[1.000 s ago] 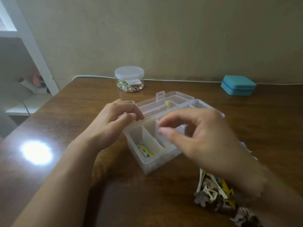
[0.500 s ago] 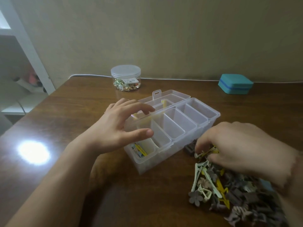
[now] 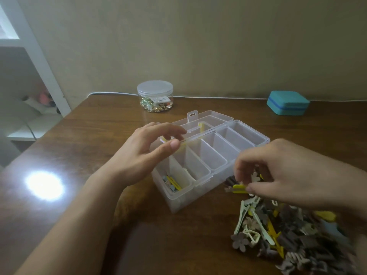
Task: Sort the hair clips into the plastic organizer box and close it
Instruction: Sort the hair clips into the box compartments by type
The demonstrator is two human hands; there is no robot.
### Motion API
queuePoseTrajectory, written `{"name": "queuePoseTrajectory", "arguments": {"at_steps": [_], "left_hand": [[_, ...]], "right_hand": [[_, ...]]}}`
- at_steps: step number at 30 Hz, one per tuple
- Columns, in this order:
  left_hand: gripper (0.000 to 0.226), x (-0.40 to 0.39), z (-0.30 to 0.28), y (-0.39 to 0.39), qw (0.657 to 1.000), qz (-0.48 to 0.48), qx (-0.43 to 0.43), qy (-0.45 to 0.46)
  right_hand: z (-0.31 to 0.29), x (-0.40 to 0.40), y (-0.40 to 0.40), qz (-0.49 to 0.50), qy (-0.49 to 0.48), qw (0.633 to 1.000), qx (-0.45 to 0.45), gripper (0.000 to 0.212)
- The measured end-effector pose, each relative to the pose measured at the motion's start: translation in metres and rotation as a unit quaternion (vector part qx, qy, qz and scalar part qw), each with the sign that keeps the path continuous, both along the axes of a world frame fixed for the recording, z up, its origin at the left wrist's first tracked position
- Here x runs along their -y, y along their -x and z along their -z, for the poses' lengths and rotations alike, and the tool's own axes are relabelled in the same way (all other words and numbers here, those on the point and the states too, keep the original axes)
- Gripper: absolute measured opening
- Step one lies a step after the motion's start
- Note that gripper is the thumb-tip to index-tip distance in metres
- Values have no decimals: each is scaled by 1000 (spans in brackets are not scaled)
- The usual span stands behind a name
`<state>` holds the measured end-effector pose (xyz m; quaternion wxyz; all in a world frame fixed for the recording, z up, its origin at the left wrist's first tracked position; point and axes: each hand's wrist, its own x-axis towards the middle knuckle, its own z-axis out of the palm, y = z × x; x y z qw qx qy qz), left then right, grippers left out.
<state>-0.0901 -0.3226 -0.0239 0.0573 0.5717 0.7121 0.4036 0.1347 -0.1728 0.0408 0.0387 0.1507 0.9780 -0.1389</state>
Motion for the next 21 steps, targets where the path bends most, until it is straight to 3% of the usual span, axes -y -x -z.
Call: {"name": "queuePoseTrajectory", "arguments": {"at_steps": [3, 5, 9, 13, 15, 17, 19, 21], "left_hand": [[54, -1, 1, -1, 1000, 2, 14, -15], [59, -1, 1, -1, 1000, 7, 15, -25], [67, -2, 2, -1, 999, 11, 16, -27], [69, -1, 2, -2, 999, 13, 20, -28], [69, -1, 2, -2, 999, 12, 18, -28], [69, -1, 2, -2, 999, 13, 18, -30], [69, -1, 2, -2, 999, 14, 17, -32], [70, -1, 2, -2, 999, 14, 18, -30]], "right_hand": [[-5, 9, 4, 14, 226, 962, -154, 12], [3, 17, 14, 46, 280, 930, -232, 10], [19, 27, 30, 50, 296, 921, -247, 7], [10, 18, 17, 74, 232, 933, -265, 9], [1, 11, 7, 61, 170, 961, -209, 10], [-5, 7, 1, 27, 76, 995, -66, 8], [-5, 10, -1, -3, -3, 998, 66, 16], [-1, 16, 0, -25, -50, 990, 132, 30]]}}
